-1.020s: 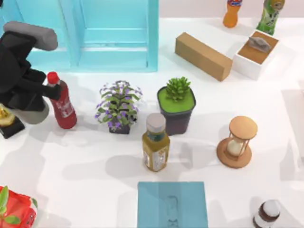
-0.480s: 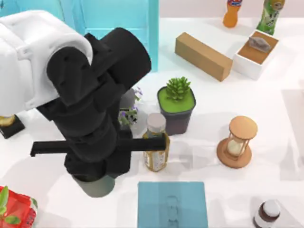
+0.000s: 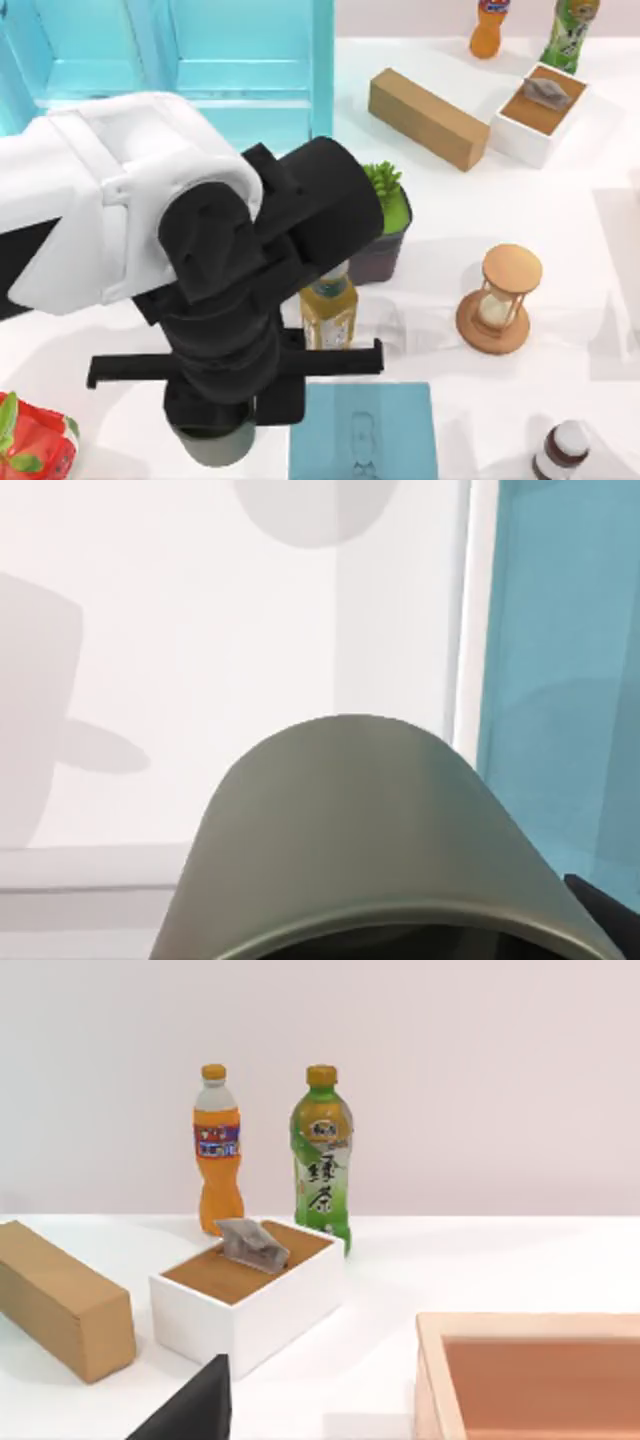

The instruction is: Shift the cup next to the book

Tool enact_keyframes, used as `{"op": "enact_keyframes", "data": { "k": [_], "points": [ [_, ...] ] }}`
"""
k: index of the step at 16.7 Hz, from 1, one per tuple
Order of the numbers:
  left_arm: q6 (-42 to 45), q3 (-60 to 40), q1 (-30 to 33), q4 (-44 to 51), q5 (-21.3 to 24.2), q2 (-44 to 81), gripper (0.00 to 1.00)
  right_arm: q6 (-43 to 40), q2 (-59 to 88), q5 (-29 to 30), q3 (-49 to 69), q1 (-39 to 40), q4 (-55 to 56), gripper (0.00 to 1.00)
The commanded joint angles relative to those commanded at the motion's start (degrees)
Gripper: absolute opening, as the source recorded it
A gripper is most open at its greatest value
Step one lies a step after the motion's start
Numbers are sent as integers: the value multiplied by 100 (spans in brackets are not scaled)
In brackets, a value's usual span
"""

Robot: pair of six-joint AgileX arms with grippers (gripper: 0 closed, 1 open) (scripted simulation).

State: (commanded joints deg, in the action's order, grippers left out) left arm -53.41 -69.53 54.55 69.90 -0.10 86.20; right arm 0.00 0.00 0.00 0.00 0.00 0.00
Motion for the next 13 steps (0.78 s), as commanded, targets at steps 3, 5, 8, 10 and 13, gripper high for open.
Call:
{"op": "enact_keyframes", "data": {
  "k": [3, 5, 8, 10, 13],
  "points": [
    [12, -16, -21, 0, 10, -13, 0, 0, 0, 0, 0, 0, 0, 100],
    [17, 76, -39, -95, 9, -2, 0, 0, 0, 0, 0, 0, 0, 100],
    [72, 547, -72, -631, 8, 45, 0, 0, 0, 0, 0, 0, 0, 100],
    [105, 943, -106, -1086, 13, 98, 0, 0, 0, 0, 0, 0, 0, 100],
    [137, 1325, -136, -1485, 9, 157, 0, 0, 0, 0, 0, 0, 0, 100]
  ]
}}
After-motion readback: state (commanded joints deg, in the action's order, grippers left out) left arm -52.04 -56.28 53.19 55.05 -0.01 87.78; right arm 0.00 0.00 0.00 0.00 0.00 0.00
